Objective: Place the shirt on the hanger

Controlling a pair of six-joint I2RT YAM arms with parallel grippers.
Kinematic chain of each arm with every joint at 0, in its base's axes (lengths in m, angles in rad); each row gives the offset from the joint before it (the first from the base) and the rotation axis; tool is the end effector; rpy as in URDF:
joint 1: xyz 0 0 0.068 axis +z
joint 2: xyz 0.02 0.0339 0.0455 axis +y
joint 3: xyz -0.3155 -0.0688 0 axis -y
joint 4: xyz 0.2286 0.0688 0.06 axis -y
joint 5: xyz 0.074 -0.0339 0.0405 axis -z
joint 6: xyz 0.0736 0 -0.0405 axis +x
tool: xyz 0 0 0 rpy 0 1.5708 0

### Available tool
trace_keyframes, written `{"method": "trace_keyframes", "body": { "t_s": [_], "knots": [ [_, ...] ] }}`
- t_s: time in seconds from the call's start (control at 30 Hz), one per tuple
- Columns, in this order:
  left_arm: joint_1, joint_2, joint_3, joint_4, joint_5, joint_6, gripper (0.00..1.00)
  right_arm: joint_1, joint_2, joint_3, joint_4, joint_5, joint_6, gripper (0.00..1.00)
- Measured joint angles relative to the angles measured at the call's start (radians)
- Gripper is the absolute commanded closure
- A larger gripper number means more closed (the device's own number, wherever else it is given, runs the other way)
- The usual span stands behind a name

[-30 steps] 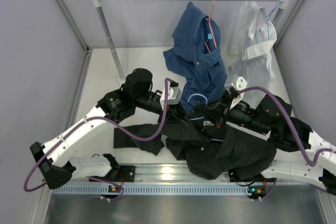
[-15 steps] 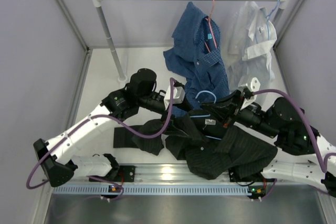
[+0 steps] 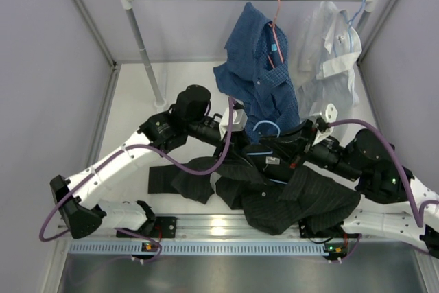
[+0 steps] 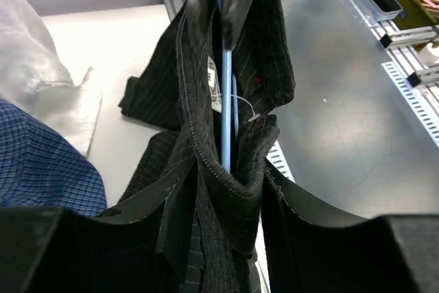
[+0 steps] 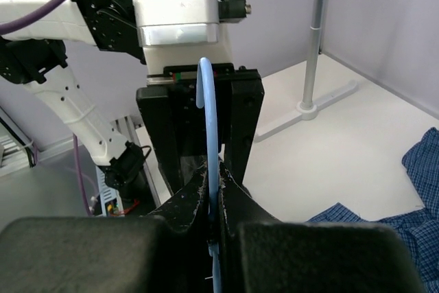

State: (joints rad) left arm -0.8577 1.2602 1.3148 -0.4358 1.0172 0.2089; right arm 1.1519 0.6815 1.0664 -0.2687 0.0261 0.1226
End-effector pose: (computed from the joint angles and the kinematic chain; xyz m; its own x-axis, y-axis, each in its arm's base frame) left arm 0.1183 -0.2324 0.4444 -0.0485 0.2227 -0.9737 0.9448 -0.3061 -0.1171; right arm 0.0469 0.1005 0.4708 -0.0636 0.1577 -0.9854 -0.9017 0.4141 0.1245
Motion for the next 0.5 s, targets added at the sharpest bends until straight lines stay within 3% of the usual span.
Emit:
{"method": "trace_keyframes", "body": {
  "t_s": [0.1, 0.13, 0.17, 0.43, 0.5],
  "knots": [
    [0.0, 0.013, 0.0, -0.001, 0.013, -0.001, 0.56, 0.0, -0.015, -0.009, 0.011, -0.002, 0.0, 1.0],
    [0.0, 0.014, 0.0, -0.001, 0.018, -0.001, 0.87, 0.0, -0.02, -0.013, 0.017, -0.002, 0.0, 1.0],
    [0.0, 0.014, 0.0, -0.002, 0.024, -0.007, 1.0, 0.0, -0.024, -0.013, 0.018, -0.002, 0.0, 1.0],
    [0.001, 0.011, 0.004, 0.014, 0.003, -0.005, 1.0, 0.006, -0.057, -0.039, 0.047, -0.027, 0.012, 0.99],
    [0.0, 0.011, 0.004, 0.013, 0.005, -0.004, 1.0, 0.006, -0.068, -0.048, 0.047, -0.027, 0.014, 0.7]
  ]
}}
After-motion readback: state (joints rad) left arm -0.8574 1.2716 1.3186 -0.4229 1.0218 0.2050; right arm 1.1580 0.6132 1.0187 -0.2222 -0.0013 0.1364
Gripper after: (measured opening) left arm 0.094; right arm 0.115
